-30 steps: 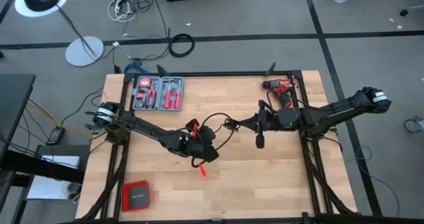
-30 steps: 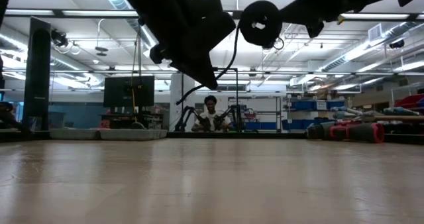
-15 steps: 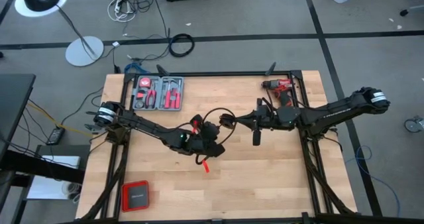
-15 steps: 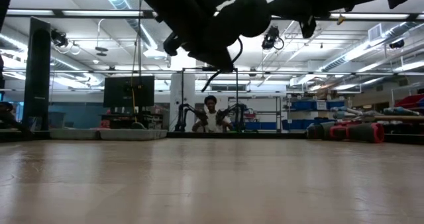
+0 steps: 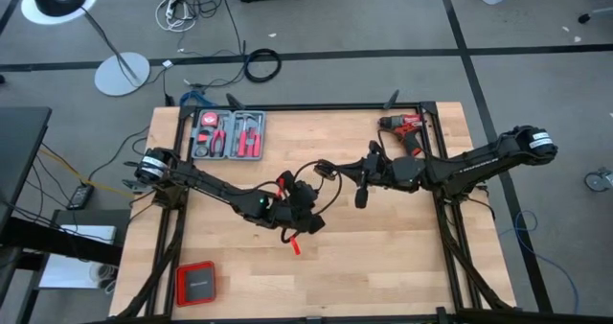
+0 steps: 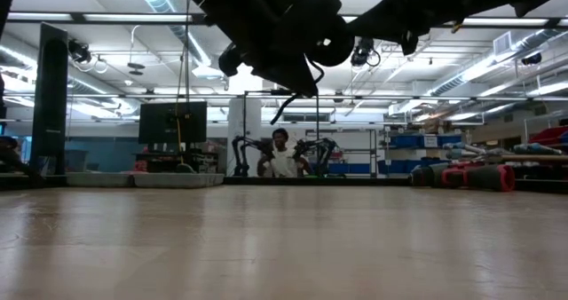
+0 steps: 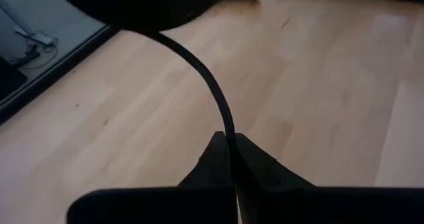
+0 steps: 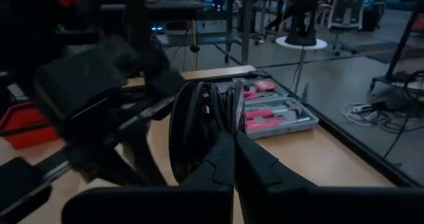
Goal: Coil cords
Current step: Coil the black wire on the spool
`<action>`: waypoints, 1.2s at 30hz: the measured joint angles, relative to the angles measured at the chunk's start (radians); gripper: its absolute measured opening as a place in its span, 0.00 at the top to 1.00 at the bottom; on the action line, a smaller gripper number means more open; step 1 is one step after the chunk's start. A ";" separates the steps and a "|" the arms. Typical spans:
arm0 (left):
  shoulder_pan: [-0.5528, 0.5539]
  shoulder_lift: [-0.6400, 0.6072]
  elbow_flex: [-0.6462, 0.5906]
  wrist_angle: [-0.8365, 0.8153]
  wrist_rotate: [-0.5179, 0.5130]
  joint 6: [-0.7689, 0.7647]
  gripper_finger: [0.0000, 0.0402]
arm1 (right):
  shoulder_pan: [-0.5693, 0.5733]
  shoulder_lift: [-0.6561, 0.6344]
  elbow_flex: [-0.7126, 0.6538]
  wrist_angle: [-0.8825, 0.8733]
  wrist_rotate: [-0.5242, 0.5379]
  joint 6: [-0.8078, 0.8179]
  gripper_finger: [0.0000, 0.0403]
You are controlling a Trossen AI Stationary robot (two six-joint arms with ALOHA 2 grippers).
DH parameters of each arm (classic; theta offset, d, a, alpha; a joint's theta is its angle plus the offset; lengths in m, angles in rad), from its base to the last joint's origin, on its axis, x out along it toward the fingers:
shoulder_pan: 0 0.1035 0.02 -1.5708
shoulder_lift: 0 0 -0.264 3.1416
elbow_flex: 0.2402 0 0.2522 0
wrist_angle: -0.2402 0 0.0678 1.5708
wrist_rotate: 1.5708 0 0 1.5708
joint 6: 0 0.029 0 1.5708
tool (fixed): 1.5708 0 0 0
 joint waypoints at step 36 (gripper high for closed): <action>0.066 0.001 0.106 0.099 0.122 0.094 1.00 | 0.007 0.004 0.001 -0.165 -0.044 -0.053 1.00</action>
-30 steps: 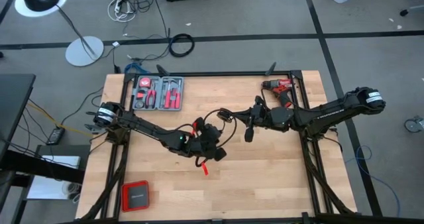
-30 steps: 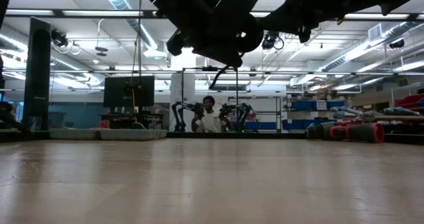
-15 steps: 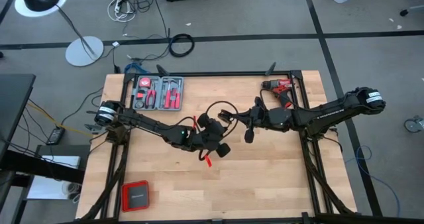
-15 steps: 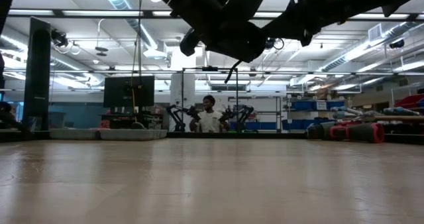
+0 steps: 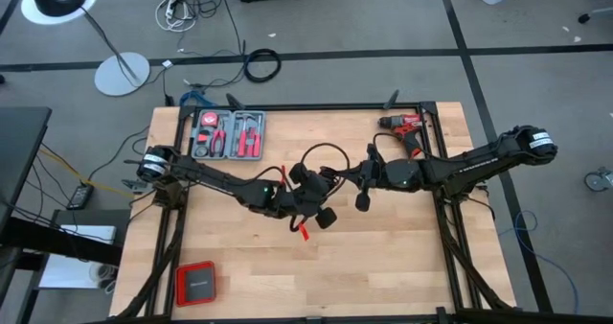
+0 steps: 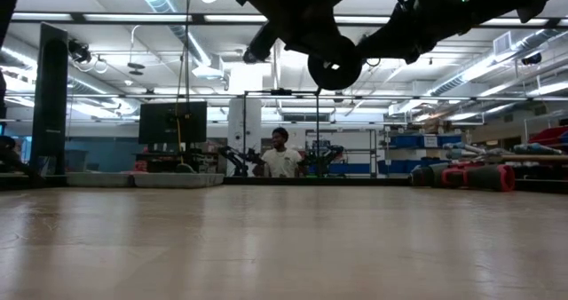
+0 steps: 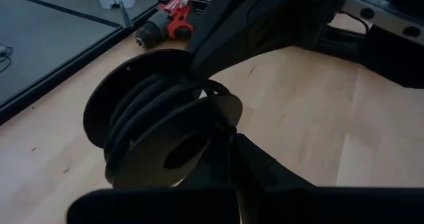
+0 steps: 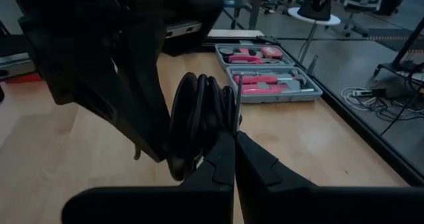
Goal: Coil cords
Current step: Coil the black wire on the spool
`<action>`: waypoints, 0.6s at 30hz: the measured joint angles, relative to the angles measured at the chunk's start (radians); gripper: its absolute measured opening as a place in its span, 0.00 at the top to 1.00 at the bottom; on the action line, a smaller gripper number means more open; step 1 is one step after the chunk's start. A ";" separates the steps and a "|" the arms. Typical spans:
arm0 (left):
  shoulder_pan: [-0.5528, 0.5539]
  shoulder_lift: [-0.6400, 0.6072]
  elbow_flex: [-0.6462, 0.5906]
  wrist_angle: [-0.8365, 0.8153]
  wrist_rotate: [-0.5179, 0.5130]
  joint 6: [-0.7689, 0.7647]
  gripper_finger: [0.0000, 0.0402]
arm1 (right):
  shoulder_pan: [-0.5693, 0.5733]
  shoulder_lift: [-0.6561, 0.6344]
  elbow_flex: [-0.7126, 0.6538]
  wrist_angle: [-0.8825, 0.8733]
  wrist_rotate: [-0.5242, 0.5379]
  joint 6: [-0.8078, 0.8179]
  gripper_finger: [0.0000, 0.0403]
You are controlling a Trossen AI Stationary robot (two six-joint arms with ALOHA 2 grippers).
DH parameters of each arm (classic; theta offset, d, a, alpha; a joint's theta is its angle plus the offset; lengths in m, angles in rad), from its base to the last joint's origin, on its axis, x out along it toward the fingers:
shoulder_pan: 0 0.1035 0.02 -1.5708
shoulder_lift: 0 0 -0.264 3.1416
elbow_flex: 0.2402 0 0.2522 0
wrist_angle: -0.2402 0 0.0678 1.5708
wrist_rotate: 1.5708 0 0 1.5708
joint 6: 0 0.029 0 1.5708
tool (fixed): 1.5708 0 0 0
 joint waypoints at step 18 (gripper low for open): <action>0.010 0.011 0.011 -0.009 0.037 -0.034 1.00 | 0.006 0.001 -0.001 0.001 0.028 -0.116 1.00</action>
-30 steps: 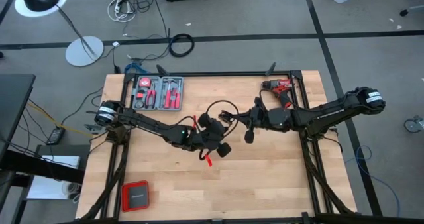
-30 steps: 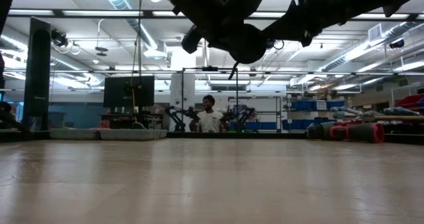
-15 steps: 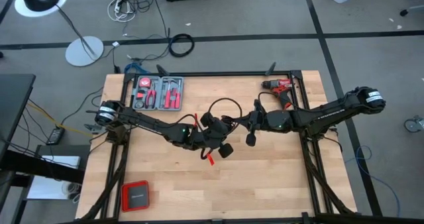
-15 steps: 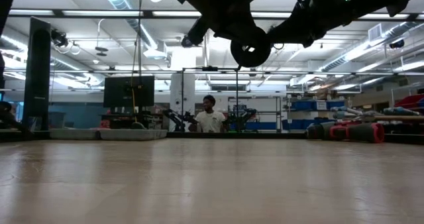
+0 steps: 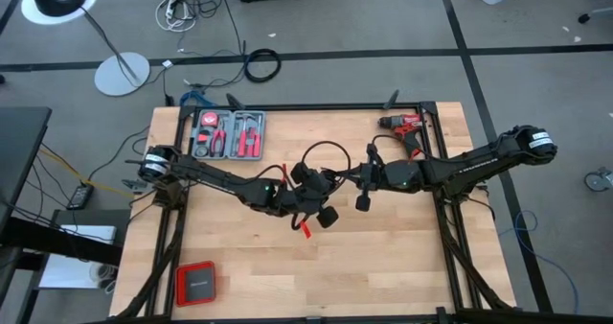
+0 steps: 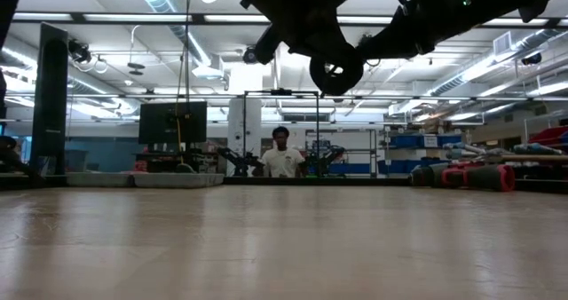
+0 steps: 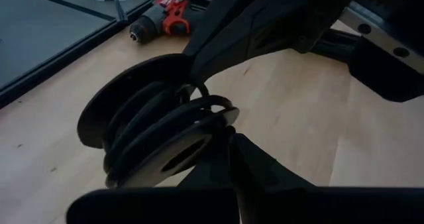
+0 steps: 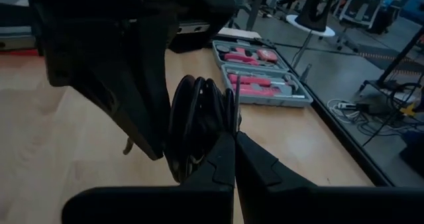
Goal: Coil cords
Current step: Coil the black wire on the spool
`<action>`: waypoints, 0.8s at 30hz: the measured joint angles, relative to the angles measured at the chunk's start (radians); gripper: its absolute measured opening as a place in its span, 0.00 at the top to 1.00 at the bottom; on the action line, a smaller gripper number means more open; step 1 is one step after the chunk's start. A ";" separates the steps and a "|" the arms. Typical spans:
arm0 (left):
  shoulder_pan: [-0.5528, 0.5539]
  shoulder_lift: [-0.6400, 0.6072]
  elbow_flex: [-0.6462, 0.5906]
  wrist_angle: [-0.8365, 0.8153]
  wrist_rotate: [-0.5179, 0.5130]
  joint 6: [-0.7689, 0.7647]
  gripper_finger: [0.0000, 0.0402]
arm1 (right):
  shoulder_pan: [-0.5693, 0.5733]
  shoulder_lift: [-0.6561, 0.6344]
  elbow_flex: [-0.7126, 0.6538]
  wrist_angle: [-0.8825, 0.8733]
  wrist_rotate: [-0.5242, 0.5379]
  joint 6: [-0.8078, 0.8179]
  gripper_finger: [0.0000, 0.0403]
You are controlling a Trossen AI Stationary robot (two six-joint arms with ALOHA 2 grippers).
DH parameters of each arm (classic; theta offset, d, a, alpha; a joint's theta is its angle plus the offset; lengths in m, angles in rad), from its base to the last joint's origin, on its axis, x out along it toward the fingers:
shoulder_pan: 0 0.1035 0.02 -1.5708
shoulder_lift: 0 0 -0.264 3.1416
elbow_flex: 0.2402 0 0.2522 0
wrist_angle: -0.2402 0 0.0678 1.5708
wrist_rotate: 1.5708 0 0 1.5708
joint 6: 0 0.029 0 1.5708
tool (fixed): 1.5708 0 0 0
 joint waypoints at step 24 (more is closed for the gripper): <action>0.023 0.033 -0.001 0.078 0.024 -0.004 1.00 | -0.057 0.050 0.000 0.049 -0.011 0.004 1.00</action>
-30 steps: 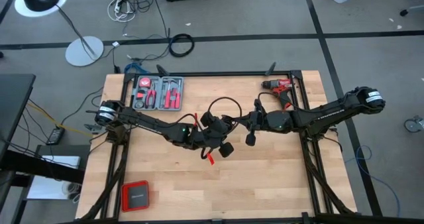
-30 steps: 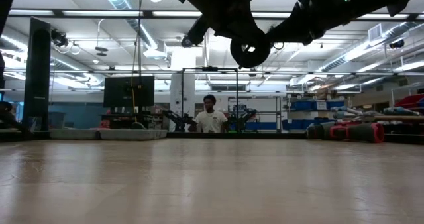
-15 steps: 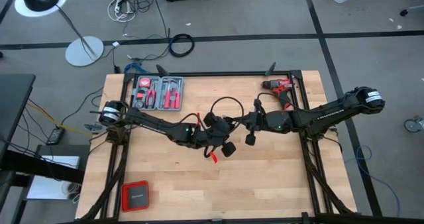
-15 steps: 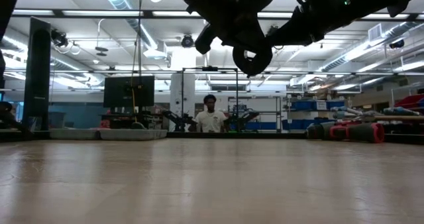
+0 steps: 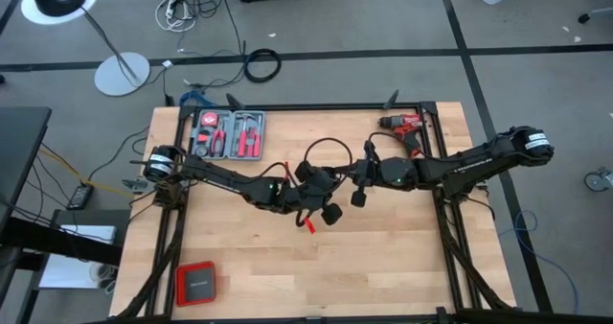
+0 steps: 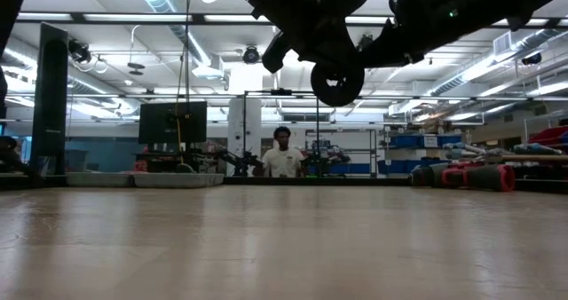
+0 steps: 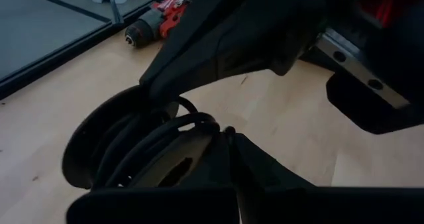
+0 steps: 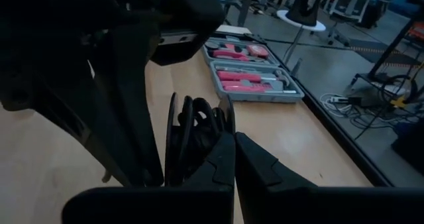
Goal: Coil cords
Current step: Coil the black wire on the spool
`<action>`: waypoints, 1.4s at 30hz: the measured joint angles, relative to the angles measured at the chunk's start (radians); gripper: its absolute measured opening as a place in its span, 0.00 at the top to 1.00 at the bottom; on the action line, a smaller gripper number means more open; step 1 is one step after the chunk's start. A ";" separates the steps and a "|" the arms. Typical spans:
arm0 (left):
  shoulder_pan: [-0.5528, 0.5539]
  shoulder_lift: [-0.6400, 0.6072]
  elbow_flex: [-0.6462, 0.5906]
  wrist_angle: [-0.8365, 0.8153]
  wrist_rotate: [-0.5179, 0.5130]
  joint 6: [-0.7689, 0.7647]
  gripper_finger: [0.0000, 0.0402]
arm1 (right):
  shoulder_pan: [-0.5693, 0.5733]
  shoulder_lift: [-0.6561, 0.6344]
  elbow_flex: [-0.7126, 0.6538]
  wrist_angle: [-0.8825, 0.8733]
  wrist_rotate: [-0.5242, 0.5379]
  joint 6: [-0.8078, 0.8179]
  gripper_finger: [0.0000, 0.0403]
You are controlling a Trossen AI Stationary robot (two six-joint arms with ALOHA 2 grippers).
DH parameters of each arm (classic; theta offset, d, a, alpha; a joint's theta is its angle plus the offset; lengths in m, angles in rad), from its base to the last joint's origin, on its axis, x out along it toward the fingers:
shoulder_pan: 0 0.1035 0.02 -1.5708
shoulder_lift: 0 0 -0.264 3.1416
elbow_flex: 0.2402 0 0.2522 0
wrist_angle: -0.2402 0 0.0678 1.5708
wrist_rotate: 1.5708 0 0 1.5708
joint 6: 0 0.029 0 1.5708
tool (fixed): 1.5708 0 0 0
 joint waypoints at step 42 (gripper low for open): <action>0.020 -0.002 0.003 0.026 0.174 0.263 0.96 | 0.005 -0.001 0.000 -0.108 -0.120 -0.036 1.00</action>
